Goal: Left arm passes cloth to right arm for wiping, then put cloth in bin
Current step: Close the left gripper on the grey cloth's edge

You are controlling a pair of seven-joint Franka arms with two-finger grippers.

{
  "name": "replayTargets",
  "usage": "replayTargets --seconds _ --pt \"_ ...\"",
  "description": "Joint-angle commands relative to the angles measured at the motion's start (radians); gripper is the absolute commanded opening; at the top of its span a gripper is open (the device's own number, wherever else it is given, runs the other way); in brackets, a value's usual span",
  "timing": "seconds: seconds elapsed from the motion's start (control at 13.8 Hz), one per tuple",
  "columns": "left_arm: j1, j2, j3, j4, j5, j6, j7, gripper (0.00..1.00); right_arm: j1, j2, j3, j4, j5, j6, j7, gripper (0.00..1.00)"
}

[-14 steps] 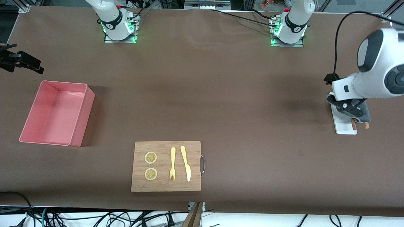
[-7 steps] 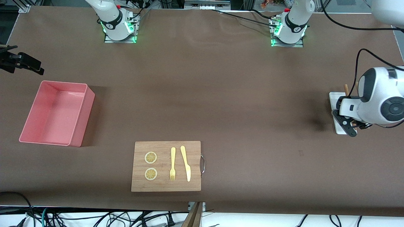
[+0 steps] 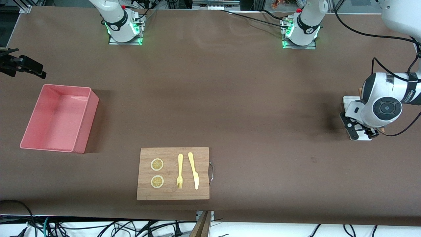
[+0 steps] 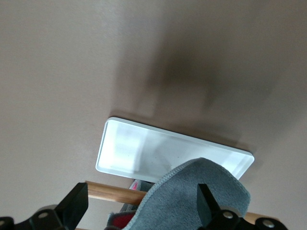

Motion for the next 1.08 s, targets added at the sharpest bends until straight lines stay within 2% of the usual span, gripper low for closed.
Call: replayTargets --seconds 0.0,0.22,0.43,0.51,0.58,0.8,1.01 --pt "0.022 -0.032 -0.006 -0.043 0.027 0.017 0.069 0.91 0.002 0.004 0.002 0.004 0.005 0.004 0.016 1.00" --pt "0.040 -0.025 -0.008 -0.051 0.027 0.030 0.071 0.86 0.004 -0.001 0.002 0.001 0.008 0.034 0.016 1.00" --pt "0.042 -0.025 -0.006 -0.056 0.027 0.029 0.073 0.70 0.005 0.019 0.003 -0.045 -0.002 0.039 0.018 1.00" --pt "0.042 -0.023 -0.006 -0.056 0.027 0.023 0.074 0.57 0.004 0.019 0.003 -0.068 -0.009 0.037 0.016 1.00" --pt "0.042 -0.025 -0.006 -0.056 0.027 0.020 0.079 0.50 0.002 0.016 0.003 -0.082 -0.010 0.039 0.016 1.00" --pt "0.042 -0.023 -0.005 -0.054 0.036 0.021 0.093 0.50 0.002 0.027 0.003 -0.082 -0.012 0.059 0.015 1.00" --pt "0.045 -0.022 -0.002 -0.051 0.042 0.023 0.093 0.56 0.002 0.050 0.029 -0.080 -0.007 0.060 0.031 1.00"
